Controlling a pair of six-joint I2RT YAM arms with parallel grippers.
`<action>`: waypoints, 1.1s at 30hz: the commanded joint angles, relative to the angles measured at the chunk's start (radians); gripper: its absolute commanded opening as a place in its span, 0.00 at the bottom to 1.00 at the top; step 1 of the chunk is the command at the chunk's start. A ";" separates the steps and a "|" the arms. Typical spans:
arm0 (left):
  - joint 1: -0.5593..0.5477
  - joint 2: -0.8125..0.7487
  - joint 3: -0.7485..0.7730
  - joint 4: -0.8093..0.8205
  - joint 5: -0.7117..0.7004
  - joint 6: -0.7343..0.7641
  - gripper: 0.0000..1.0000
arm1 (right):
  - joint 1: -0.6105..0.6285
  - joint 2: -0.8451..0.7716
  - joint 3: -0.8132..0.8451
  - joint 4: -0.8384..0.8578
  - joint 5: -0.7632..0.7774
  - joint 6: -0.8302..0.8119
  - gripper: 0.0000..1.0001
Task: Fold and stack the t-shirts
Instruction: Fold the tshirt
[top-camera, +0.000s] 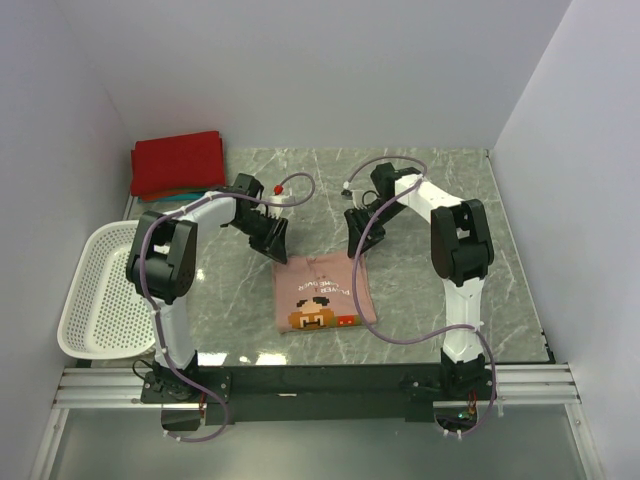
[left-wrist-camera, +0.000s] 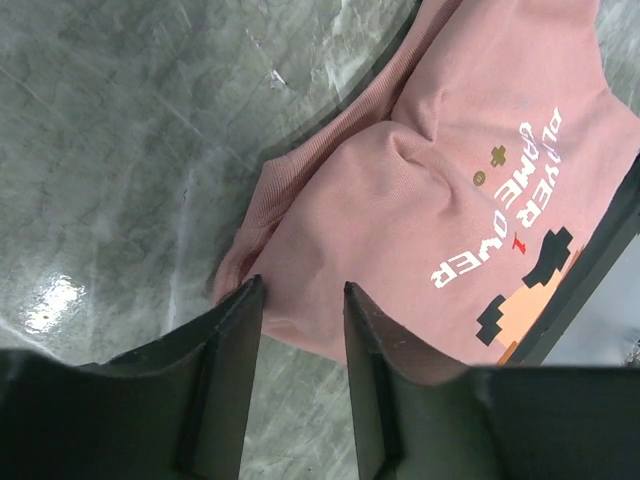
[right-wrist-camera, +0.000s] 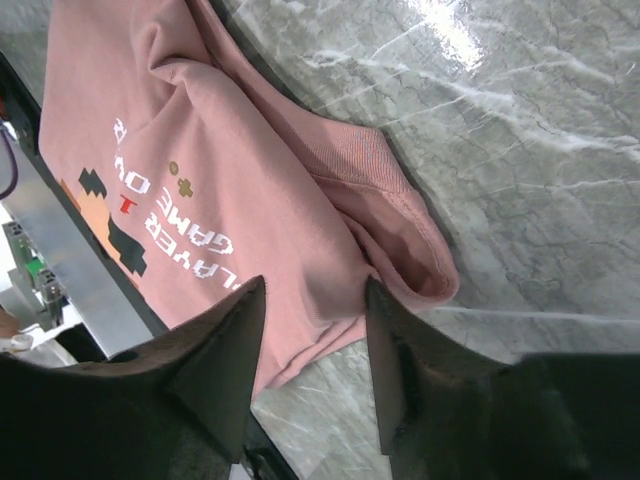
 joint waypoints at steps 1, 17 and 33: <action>0.004 -0.009 0.035 -0.010 0.001 -0.004 0.41 | 0.005 -0.009 0.019 0.001 0.000 -0.024 0.48; 0.004 0.012 0.003 0.047 -0.034 -0.043 0.46 | 0.002 -0.021 0.010 0.014 0.024 -0.019 0.15; -0.001 0.037 0.021 0.029 -0.028 -0.056 0.39 | -0.001 -0.024 0.001 0.024 0.032 -0.013 0.09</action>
